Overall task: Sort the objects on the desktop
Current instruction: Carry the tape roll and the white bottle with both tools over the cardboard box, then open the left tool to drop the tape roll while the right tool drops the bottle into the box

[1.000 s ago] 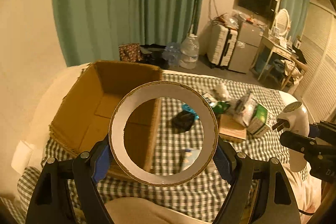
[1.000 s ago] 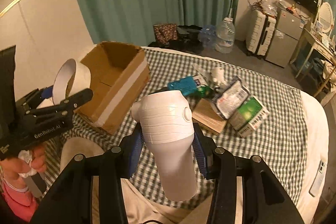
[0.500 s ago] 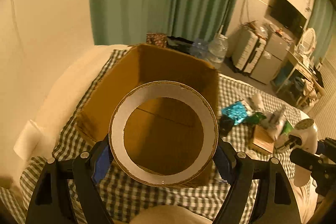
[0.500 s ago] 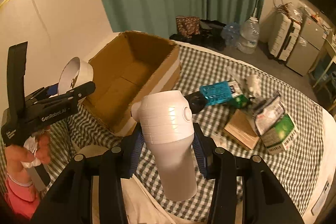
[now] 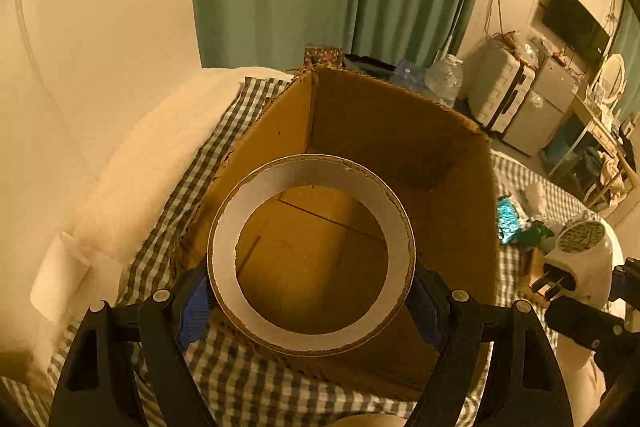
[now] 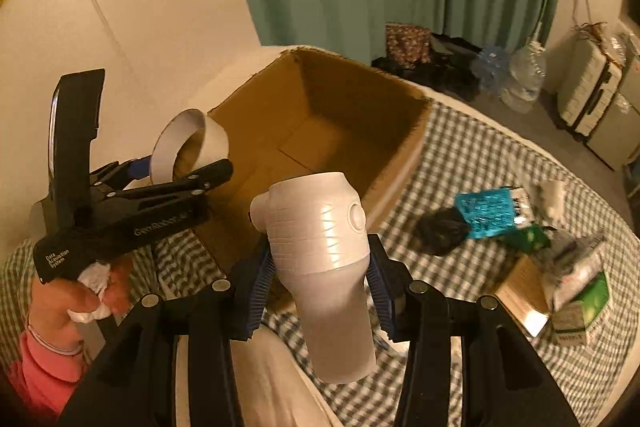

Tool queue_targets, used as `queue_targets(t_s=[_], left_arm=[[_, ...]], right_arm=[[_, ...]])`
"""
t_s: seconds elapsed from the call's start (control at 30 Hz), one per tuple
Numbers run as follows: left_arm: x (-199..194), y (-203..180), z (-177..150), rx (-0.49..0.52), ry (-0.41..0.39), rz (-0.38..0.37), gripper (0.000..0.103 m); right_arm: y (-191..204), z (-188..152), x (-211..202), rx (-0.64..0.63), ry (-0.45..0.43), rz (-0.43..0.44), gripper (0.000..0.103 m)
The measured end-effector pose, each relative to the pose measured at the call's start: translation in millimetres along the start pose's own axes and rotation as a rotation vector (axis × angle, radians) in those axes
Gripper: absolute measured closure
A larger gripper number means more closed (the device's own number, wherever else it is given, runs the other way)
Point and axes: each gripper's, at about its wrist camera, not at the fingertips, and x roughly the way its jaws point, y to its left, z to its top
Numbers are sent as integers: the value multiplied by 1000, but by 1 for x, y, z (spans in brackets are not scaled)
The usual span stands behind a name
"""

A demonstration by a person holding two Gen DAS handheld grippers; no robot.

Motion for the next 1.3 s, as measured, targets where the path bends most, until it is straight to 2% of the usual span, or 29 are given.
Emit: queue_targets(t_s=[0.2,0.3,0.7,0.8,1.03,1.1,1.17,1.23,1.3], left_arm=[[19,4,4,-7,34,-15,18],[23,10,4,-37,40,-12,8],[14,35,-8,-99,34,18,6],[9,38,-6,-108,21,49,5],[2,46,-3,-135,1,57,4],[1,47,-3,-139,2,58,4],[2,47,-3,-140,9,63,4],[1,46,-3,-136,14,70,4],[-1,44,-3,-133,16,74,4]], right_arm=[[2,13,21,5,26,19,58],[3,18,27,9,29,18,58],[7,26,44,18,52,18,58],[11,28,50,13,53,15,58],[18,37,58,20,44,35,58],[18,40,58,28,45,39,54],[16,41,56,40,31,37,37],[14,41,51,53,15,38,32],[11,39,48,56,13,44,32]])
